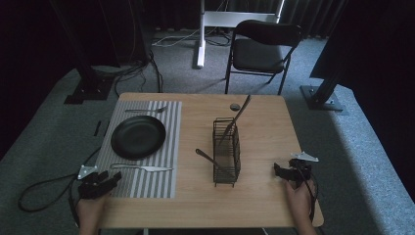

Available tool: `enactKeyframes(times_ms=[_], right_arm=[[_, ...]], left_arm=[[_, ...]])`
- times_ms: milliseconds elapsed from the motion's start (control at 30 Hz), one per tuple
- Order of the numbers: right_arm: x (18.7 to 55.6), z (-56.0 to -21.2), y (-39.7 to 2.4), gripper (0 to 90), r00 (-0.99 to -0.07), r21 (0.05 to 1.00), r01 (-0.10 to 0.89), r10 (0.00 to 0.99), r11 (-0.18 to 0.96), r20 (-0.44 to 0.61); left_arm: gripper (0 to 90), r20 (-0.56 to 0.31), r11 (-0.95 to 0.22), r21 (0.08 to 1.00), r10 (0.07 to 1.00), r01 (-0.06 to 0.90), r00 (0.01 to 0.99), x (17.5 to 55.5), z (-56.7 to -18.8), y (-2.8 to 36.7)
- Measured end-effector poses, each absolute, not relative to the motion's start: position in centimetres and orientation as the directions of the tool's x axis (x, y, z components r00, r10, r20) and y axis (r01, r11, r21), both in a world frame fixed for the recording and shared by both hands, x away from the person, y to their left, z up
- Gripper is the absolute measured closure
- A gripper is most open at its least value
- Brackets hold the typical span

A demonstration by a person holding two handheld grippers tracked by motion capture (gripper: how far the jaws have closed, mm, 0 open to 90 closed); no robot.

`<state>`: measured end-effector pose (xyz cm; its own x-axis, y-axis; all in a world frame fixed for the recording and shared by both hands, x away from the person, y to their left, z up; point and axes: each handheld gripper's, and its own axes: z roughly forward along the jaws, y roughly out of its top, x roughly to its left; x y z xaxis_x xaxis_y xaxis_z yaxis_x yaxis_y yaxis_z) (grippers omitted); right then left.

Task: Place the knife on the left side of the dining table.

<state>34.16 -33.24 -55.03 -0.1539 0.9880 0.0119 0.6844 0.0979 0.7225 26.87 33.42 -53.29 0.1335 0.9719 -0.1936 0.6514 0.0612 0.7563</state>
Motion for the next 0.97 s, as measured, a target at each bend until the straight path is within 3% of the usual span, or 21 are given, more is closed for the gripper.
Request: enactKeyframes(times_ms=[133,367,500,533,767,833,967], right_arm=[[34.2,-55.0,-33.2,11.5,-0.154,0.722,0.685,0.988,0.098,0.012],[34.2,-55.0,-33.2,11.5,-0.154,0.722,0.684,0.988,0.098,0.012],[34.2,-55.0,-33.2,11.5,-0.154,0.722,0.684,0.988,0.098,0.012],[34.2,-55.0,-33.2,11.5,-0.154,0.723,0.684,0.988,0.098,0.012],[34.2,-55.0,-33.2,11.5,-0.154,0.722,0.684,0.988,0.098,0.012],[34.2,-55.0,-33.2,11.5,-0.154,0.722,0.685,0.988,0.098,0.012],[34.2,-55.0,-33.2,11.5,-0.154,0.722,0.685,0.988,0.098,0.012]], left_arm=[[35.8,-0.146,0.032,0.768,0.981,0.64,0.127,26.4,-53.2,32.7],[10.9,-0.062,-0.018,0.759,0.993,0.651,0.099,25.7,-53.0,31.6],[8.2,-0.075,-0.006,0.743,0.993,0.669,0.092,25.7,-53.5,31.5],[0.0,-0.067,-0.009,0.743,0.994,0.669,0.088,25.7,-53.6,31.6],[0.0,-0.01,-0.011,0.781,0.999,0.624,0.031,25.1,-53.5,31.1],[0.0,0.043,-0.033,0.795,0.999,0.606,-0.003,24.9,-53.6,30.9],[0.0,0.027,-0.015,0.811,1.0,0.585,-0.012,24.6,-53.6,30.9]])
